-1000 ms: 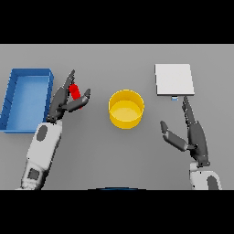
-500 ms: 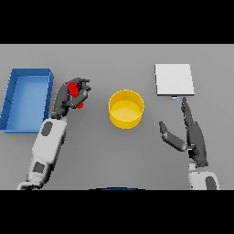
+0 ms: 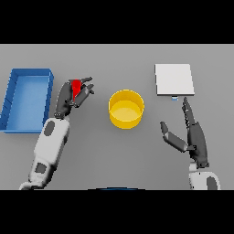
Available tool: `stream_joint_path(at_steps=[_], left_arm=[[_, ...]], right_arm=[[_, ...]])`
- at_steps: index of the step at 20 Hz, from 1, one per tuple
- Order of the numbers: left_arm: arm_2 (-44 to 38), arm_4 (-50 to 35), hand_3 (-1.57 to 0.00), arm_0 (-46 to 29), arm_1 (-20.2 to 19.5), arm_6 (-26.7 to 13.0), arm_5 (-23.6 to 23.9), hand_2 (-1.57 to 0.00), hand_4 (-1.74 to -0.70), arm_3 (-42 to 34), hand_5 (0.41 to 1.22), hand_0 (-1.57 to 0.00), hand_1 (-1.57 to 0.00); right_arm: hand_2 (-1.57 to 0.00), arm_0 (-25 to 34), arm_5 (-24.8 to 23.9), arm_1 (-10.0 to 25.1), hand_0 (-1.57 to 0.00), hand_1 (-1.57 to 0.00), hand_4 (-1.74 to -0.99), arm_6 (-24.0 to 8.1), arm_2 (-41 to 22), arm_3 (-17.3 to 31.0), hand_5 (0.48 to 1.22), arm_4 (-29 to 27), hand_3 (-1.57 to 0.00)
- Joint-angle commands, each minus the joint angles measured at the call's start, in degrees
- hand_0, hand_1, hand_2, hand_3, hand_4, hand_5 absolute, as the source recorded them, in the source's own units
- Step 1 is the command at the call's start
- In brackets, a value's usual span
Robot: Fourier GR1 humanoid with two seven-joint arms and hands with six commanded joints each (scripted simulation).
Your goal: Pick up the red beaker and tilt it to pour out 1 green nut into yellow bowl. Pick up the yellow bowl and place it on the metallic measuring scale.
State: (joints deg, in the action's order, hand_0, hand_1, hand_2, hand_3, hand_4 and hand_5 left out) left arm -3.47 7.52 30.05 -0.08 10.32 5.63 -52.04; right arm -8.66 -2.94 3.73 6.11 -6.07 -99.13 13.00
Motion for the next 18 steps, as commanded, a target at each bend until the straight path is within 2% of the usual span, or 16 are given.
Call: stream_joint_path(at_steps=[1,4,6,8,10,16,18], left_arm=[[-0.54,-0.61,-1.49,0.43,-0.12,0.13,0.59,-1.51,-1.66,-0.22,1.128,-1.51,-1.51],[1.16,-0.48,-1.53,-0.32,-0.2,-1.07,1.9,-1.54,-1.7,-5.17,1.114,-1.54,-1.54],[3.0,0.65,-1.54,-0.59,-1.78,-1.81,1.4,-1.55,-1.72,-7.97,1.114,-1.55,-1.55],[6.45,3.77,-1.55,0.74,-2.97,-5.51,1.48,-1.56,-1.72,-10.14,1.117,-1.56,-1.56],[10.18,7.3,-1.56,1.82,-6.02,-10.45,-0.35,-1.56,-1.73,-11.85,1.124,-1.56,-1.56],[16.55,12.4,-1.56,3.73,-8.38,-16.35,-1.7,-1.56,-1.73,-13.06,1.112,-1.56,-1.56],[19.08,15.74,-1.57,5.6,-9.81,-19.59,-1.79,-1.57,-1.74,-12.74,1.117,-1.57,-1.57]], right_arm=[[0.0,-0.01,-0.19,0.43,0.0,0.0,-1.258,-0.45,0.29,0.33,0.646,0.33,0.0],[0.0,-0.07,-0.38,0.21,0.0,0.0,-1.259,-0.29,-0.25,-0.17,0.649,0.99,0.0],[0.0,0.08,-0.25,0.37,0.0,0.0,-1.263,-0.18,-0.4,0.12,0.654,1.25,0.0],[0.0,-0.37,-0.22,0.24,0.0,0.0,-1.261,0.15,-0.69,-0.46,0.661,1.47,0.0],[0.0,0.02,-0.37,0.84,0.0,0.0,-1.253,-0.03,-0.31,-0.61,0.666,1.68,0.0],[0.0,-0.08,-0.71,0.27,0.0,0.0,-1.256,-1.34,-0.75,-0.06,0.678,2.37,0.0],[0.0,-0.15,-0.34,0.64,0.0,0.0,-1.255,-1.16,-0.74,-0.48,0.681,2.26,0.0]])
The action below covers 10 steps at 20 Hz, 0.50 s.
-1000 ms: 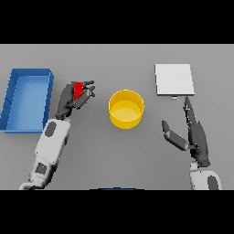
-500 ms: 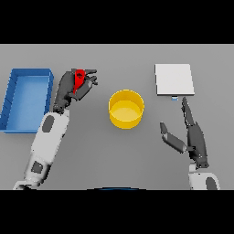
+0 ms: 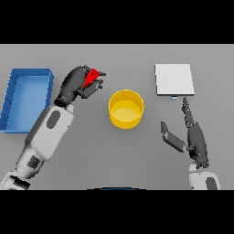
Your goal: Pick up the red beaker and tilt it to pour out 1 green nut into yellow bowl. Pick up the yellow bowl and place it on the metallic measuring scale.
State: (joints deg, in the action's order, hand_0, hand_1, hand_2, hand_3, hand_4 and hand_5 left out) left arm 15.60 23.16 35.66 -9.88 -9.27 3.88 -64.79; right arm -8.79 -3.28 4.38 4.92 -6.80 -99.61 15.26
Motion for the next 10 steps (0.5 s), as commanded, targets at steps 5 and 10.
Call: stream_joint_path(at_steps=[5,10], left_arm=[[10.16,12.0,-1.57,4.86,-3.99,-6.07,-2.52,-1.57,-1.74,0.67,1.127,-1.57,-1.57],[17.5,19.6,-1.57,10.62,-6.58,-5.67,-6.08,-1.57,-1.74,3.83,1.19,-1.57,-1.57]], right_arm=[[0.0,-0.6,-0.32,-1.13,0.0,0.0,-1.256,-0.37,-0.74,-0.65,0.69,0.31,0.0],[0.0,-0.93,0.59,-0.49,0.0,0.0,-1.274,-0.54,-0.76,-1.35,0.704,-0.12,0.0]])
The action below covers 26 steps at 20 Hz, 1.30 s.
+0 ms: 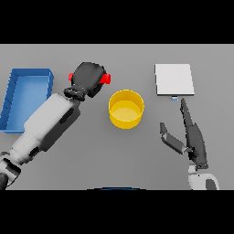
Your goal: Pick up the red beaker and tilt it to pour out 1 green nut into yellow bowl. Pick up the yellow bowl and place it on the metallic measuring scale.
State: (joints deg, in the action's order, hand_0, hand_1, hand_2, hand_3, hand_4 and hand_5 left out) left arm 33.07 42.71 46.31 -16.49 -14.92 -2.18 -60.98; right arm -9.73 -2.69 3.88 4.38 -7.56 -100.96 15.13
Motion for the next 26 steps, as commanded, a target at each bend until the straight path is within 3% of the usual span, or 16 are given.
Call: stream_joint_path(at_steps=[1,3,7,14,26], left_arm=[[1.23,1.0,-1.57,0.57,-0.25,0.36,-0.75,-1.57,-1.69,0.46,1.196,-1.57,-1.57],[3.75,3.09,-1.57,2.65,-1.47,0.91,-3.21,-1.57,-1.67,0.28,1.205,-1.57,-1.57],[10.05,6.72,-1.28,7.61,-1.6,2.74,-9.69,-1.57,-1.7,1.96,1.215,-1.57,-1.57],[21.02,13.61,-1.51,14.94,-0.46,8.12,-14.69,-1.57,-1.73,7.25,1.22,-1.57,-1.57],[34.0,20.33,-1.57,25.24,0.91,13.81,-19.07,-1.57,-1.74,13.6,1.221,-1.57,-1.57]], right_arm=[[0.0,0.45,-0.39,-0.32,0.0,0.0,-1.282,-0.76,-0.01,0.07,0.705,0.22,0.0],[0.0,-0.44,-0.08,-0.64,0.0,0.0,-1.283,0.06,-0.14,-0.66,0.702,-0.45,0.0],[0.0,0.45,-0.62,-1.69,0.0,0.0,-1.292,0.79,0.43,1.46,0.678,-1.29,0.0],[0.0,-0.12,-0.28,-2.15,0.0,0.0,-1.291,2.18,1.31,1.91,0.64,-3.26,0.0],[0.0,1.16,-2.85,-2.05,0.0,0.0,-1.236,-0.7,1.14,2.75,0.582,0.32,0.0]])
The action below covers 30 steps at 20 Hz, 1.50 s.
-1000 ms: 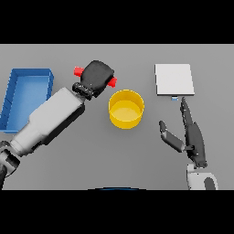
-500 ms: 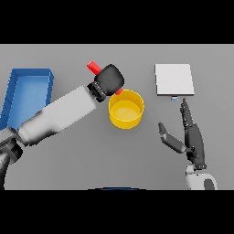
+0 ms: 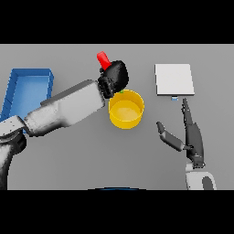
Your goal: Pick up the red beaker and tilt it to pour out 1 green nut into yellow bowl. Pick up the yellow bowl and place it on the metallic measuring scale.
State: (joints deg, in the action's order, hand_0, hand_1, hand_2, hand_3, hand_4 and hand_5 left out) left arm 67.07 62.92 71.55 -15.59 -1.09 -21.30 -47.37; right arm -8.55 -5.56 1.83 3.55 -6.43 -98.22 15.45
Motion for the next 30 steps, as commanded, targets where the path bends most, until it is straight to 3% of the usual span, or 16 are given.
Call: stream_joint_path(at_steps=[1,8,12,13,14,16,18,21,25,30], left_arm=[[1.07,0.59,-1.57,0.4,-0.17,0.35,0.08,-1.57,-1.73,-0.37,1.221,-1.57,-1.57],[7.56,3.49,-1.57,4.35,0.97,3.53,2.32,-1.57,-1.73,1.93,1.221,-1.57,-1.57],[5.77,1.5,-1.57,10.18,-0.69,6.01,2.94,-1.57,-1.73,3.85,1.221,-1.57,-1.57],[4.82,0.81,-1.49,11.62,-1.92,6.33,3.68,-1.57,-1.73,4.07,1.221,-1.57,-1.57],[3.71,0.09,-1.51,13.18,-3.03,5.89,3.46,-1.4,-1.68,4.47,1.221,-1.57,-1.57],[0.93,-1.9,-1.04,16.7,-4.2,6.31,4.68,-1.46,-1.7,6.89,1.221,-1.57,-1.57],[-1.94,-4.15,-1.23,19.5,-5.87,5.83,5.42,-1.5,-1.7,9.61,1.221,-1.57,-1.57],[-8.74,-10.27,-1.4,21.33,-6.98,2.65,6.19,-1.53,-1.72,17.11,1.221,-1.57,-1.57],[-21.81,-23.24,-1.36,18.97,-12.19,-4.85,9.39,-1.56,-1.73,23.55,1.221,-1.57,-1.57],[-33.22,-38.61,-1.43,9.36,-19.43,-6.68,16.17,-1.57,-1.74,21.11,1.221,-1.57,-1.57]], right_arm=[[0.0,0.27,0.02,-0.01,0.0,0.0,-1.225,0.48,-0.11,-0.2,0.583,0.04,0.0],[0.0,-0.45,0.16,0.5,0.0,0.0,-1.21,2.75,0.01,0.22,0.594,0.16,0.0],[0.0,-0.28,-0.42,-0.59,0.0,0.0,-1.209,2.25,-1.0,-0.12,0.592,1.11,0.0],[0.0,-0.08,-0.74,-0.45,0.0,0.0,-1.203,1.99,-0.8,-0.26,0.592,1.35,0.0],[0.0,0.12,-0.55,-0.29,0.0,0.0,-1.201,2.26,-0.69,-0.17,0.592,1.09,0.0],[0.0,-0.02,-0.34,-0.41,0.0,0.0,-1.186,2.61,-0.68,-0.61,0.596,0.57,0.0],[0.0,0.12,0.31,-0.28,0.0,0.0,-1.181,2.31,-0.35,-0.27,0.593,-0.4,0.0],[0.0,0.87,1.43,-0.23,0.0,0.0,-1.193,2.65,0.29,0.16,0.597,-2.51,0.0],[0.0,1.02,1.95,-0.32,0.0,0.0,-1.222,2.73,0.16,0.79,0.592,-3.01,0.0],[0.0,1.6,2.34,0.64,0.0,0.0,-1.222,4.09,0.6,2.07,0.586,-3.15,0.0]])
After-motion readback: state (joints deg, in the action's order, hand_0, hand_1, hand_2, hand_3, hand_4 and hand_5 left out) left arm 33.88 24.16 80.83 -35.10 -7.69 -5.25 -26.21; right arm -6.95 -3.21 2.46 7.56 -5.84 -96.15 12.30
